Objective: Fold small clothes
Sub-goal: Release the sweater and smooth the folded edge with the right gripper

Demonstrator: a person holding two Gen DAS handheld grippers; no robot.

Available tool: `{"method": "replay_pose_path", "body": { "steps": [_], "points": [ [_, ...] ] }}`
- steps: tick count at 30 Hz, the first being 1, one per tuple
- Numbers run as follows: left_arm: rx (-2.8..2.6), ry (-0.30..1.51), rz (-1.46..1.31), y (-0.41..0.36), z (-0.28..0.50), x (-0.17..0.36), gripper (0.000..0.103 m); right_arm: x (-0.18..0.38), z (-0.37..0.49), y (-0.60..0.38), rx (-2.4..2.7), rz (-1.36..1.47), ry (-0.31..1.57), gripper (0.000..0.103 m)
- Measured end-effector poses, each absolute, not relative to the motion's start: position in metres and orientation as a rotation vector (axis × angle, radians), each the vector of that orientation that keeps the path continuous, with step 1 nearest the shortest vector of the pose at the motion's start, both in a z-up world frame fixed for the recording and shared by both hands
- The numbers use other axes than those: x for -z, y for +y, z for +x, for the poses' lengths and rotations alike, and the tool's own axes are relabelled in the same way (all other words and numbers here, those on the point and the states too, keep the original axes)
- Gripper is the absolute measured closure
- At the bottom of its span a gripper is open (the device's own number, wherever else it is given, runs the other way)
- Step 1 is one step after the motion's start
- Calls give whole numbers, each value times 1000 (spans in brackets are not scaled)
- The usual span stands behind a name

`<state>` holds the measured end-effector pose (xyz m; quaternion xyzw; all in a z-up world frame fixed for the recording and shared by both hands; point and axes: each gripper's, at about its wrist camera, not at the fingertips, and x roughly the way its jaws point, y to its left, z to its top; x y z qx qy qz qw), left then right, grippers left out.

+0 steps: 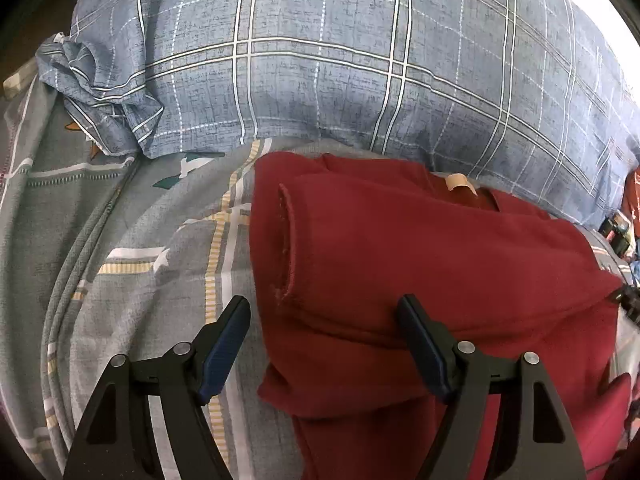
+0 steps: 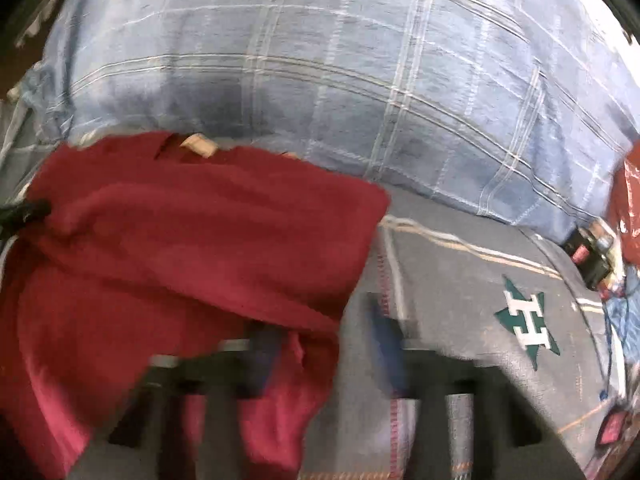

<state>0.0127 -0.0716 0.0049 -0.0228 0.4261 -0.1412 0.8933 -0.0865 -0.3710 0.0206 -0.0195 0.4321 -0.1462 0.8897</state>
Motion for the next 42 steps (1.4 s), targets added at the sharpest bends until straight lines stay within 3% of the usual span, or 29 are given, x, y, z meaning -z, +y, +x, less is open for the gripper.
{"method": "replay_pose_path", "body": {
  "steps": [4,7,8,9,12,20,27,31,38,42],
  "points": [
    [315,900,-60,-74,14,-3,22,-26,-115,-409,314,232,832,87],
    [303,897,-43,-74,13,-1,22,-2,-124,-423,347,313,897,77],
    [302,901,-51,-73,13,-2,22,-6,-135,-420,336,320,856,64],
    [305,907,-63,-71,13,-4,22,-9,-138,-419,343,323,865,57],
    [303,886,-68,-67,9,-12,23,-28,-151,-416,369,311,849,49],
    [293,836,19,-75,-4,-13,23,-69,-142,-396,356,266,721,48],
    [297,872,3,-76,3,-6,22,-19,-94,-380,319,112,920,61],
    [290,884,-14,-75,7,-3,22,-4,-112,-398,328,217,915,52],
    [278,870,-9,-77,6,-1,22,-29,-117,-388,322,212,833,48],
    [277,867,-23,-75,4,-1,22,-11,-93,-385,315,195,873,43]
  ]
}}
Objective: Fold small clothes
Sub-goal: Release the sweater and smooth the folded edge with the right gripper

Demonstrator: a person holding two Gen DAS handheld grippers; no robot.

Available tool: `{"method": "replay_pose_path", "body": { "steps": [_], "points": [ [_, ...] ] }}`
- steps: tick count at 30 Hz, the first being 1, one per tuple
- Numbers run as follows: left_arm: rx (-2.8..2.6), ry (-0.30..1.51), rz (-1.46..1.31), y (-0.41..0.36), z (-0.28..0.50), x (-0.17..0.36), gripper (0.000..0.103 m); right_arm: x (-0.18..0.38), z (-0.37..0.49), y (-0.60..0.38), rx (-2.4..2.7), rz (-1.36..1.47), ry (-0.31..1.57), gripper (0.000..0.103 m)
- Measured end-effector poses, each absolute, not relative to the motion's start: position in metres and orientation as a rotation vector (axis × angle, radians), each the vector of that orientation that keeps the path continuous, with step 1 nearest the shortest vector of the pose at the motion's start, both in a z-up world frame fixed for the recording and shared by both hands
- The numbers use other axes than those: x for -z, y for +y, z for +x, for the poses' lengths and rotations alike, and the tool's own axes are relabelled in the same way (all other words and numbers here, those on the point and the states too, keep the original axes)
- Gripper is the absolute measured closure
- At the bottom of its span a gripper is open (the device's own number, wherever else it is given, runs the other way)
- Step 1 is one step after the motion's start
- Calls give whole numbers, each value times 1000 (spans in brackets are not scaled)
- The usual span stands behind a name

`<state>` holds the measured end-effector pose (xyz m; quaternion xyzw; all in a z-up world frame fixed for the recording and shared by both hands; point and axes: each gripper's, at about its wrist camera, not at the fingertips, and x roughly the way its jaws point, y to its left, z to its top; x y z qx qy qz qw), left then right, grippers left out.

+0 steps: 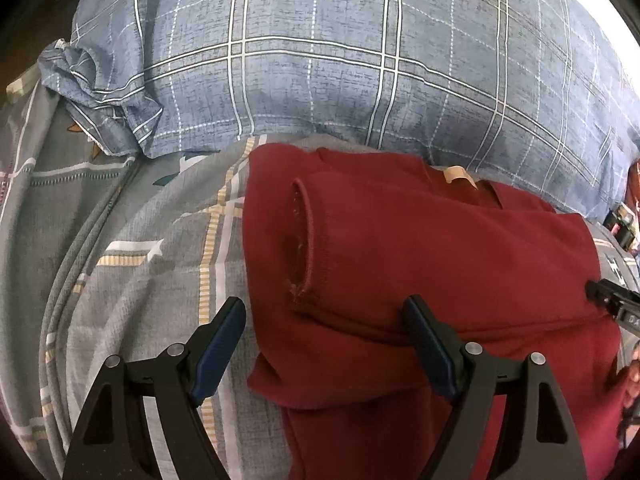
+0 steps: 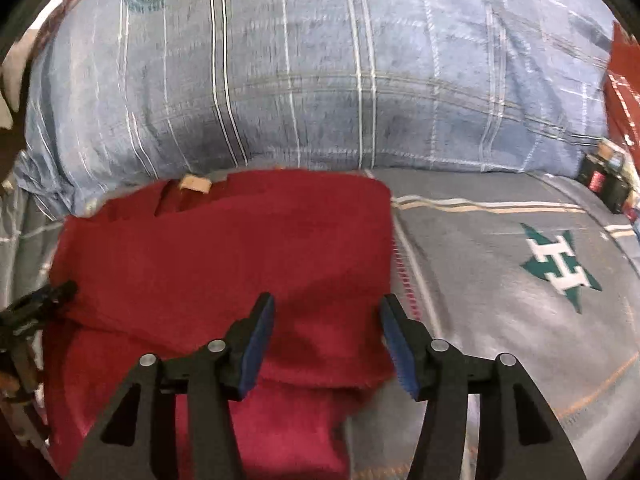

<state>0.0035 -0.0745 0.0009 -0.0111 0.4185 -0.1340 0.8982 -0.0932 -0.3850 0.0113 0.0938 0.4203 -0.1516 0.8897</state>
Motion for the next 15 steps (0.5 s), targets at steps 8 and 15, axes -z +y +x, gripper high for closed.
{"method": "replay_pose_path", "body": {
  "steps": [8,15],
  "points": [
    [277,858,-23,-68,-14,-7,22,-21,-115,-387,320,223,894,34],
    [267,839,-40,-62,-27,-16,22,-42,-150,-379,318,181,866,34]
  ]
}}
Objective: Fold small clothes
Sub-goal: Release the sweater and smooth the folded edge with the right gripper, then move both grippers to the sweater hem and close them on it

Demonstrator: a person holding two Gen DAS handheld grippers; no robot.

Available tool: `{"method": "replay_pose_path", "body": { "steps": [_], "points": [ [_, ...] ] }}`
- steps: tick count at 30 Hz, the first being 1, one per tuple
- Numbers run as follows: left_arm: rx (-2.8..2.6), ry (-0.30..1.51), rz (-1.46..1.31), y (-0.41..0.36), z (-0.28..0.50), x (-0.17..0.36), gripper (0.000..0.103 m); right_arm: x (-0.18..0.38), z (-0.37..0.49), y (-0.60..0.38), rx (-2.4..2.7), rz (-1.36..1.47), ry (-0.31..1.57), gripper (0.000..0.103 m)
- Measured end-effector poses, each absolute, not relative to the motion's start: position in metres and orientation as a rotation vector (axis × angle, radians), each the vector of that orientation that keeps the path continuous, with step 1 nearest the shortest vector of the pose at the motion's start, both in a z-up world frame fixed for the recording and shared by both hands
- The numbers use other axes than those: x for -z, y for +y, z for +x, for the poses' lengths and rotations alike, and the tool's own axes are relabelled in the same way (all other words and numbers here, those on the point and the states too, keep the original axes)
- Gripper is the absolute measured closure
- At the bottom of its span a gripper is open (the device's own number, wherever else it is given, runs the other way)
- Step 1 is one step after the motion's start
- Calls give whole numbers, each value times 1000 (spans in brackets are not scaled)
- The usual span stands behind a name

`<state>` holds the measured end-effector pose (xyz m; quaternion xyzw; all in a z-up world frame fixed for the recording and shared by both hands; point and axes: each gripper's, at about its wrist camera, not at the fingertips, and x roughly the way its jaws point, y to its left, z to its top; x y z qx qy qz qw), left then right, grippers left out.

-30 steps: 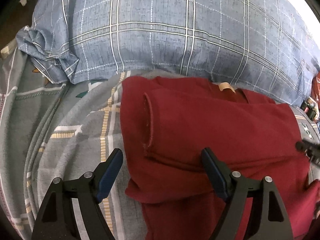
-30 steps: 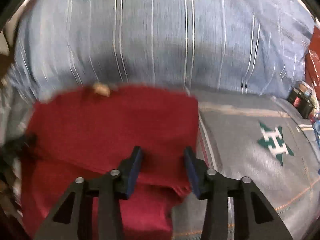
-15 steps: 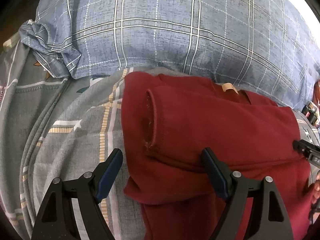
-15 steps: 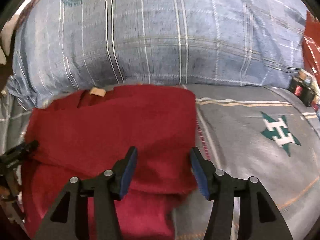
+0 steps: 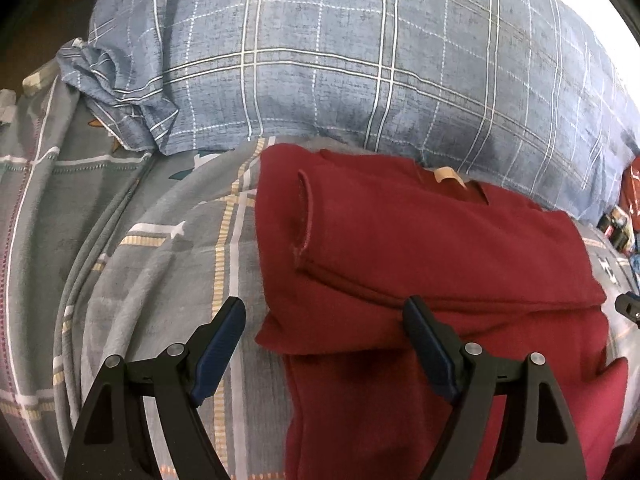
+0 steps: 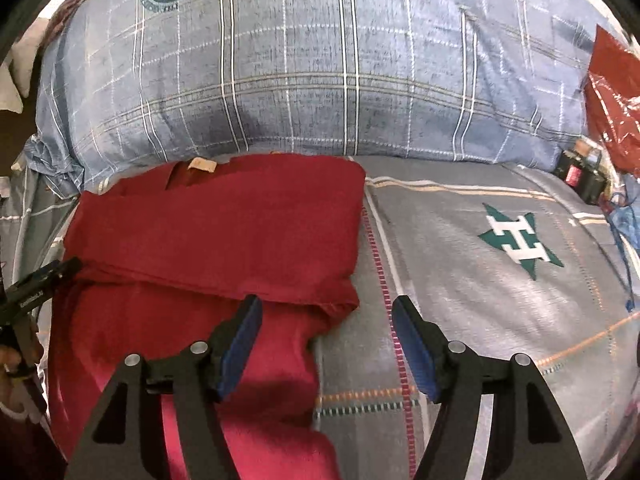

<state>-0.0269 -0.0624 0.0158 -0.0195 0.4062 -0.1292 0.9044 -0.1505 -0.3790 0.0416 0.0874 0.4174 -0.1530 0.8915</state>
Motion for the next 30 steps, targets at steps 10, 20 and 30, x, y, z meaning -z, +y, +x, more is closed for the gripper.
{"method": "replay_pose_path", "body": {
  "steps": [10,20,30],
  "points": [
    [241,812,-48,-56,-13,-22,22,-41,-108,-363,266,191,833,37],
    [215,871,-80,-55,18,-5,21,-11,-37,-392,354,191,893,38],
    [202,859,-68,-56,12,-6,22,-23,-65,-398,354,234,876,35]
  ]
}}
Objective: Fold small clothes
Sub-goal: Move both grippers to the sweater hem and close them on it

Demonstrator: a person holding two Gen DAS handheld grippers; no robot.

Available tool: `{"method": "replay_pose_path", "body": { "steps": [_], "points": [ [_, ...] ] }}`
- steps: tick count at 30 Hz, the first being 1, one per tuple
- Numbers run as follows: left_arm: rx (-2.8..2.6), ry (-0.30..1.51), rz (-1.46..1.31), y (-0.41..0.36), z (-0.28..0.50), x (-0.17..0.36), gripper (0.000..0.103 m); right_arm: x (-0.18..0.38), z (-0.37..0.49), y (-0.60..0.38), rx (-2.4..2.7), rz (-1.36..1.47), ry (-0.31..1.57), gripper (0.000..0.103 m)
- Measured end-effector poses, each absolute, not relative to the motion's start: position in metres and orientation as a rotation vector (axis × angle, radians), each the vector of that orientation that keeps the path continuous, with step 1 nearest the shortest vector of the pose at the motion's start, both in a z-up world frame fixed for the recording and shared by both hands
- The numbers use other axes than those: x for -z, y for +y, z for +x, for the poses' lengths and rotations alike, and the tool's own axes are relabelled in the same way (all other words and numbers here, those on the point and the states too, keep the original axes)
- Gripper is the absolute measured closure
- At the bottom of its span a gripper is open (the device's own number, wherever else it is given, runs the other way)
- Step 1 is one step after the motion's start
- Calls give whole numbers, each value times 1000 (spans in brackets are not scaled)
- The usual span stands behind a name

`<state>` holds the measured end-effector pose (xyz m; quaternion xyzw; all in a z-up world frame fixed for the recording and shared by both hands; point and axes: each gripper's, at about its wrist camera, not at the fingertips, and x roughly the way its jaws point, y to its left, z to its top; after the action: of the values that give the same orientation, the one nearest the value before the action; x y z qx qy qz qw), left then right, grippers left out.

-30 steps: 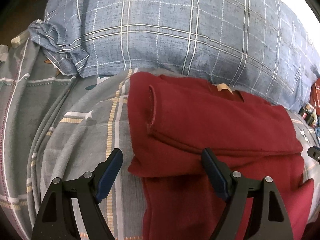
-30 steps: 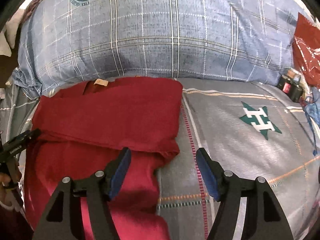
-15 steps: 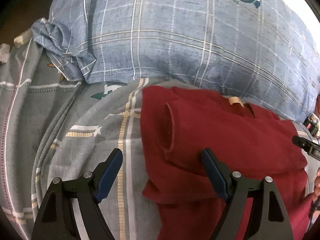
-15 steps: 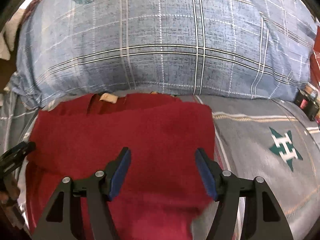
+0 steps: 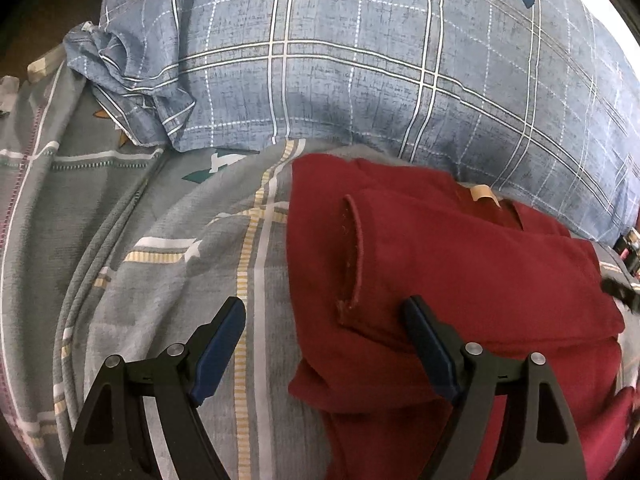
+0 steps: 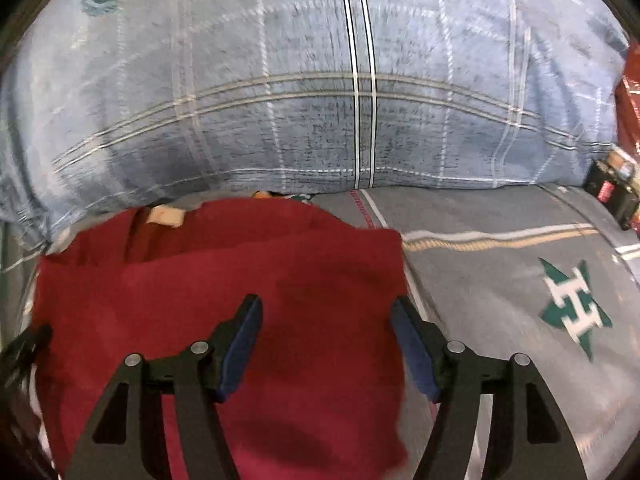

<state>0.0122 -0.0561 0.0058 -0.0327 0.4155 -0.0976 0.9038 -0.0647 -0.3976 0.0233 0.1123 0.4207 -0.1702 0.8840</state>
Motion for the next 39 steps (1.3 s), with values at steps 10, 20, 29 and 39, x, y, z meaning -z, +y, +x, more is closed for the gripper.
{"method": "replay_pose_path", "body": {
  "steps": [10,20,29,39],
  "points": [
    [220,872,-18,-54,-48,-26,22,-20,-115,-384,312,239,918,34],
    [326,903,-44,-33,-150,-43,22,-76,-241,-365,237,215,803,20],
    [407,1003,-141,5,-232,-28,22,-42,-324,-352,174,253,882,18],
    [400,1043,-128,5,-247,-11,24,5,-339,-344,143,294,939,19]
  ]
}}
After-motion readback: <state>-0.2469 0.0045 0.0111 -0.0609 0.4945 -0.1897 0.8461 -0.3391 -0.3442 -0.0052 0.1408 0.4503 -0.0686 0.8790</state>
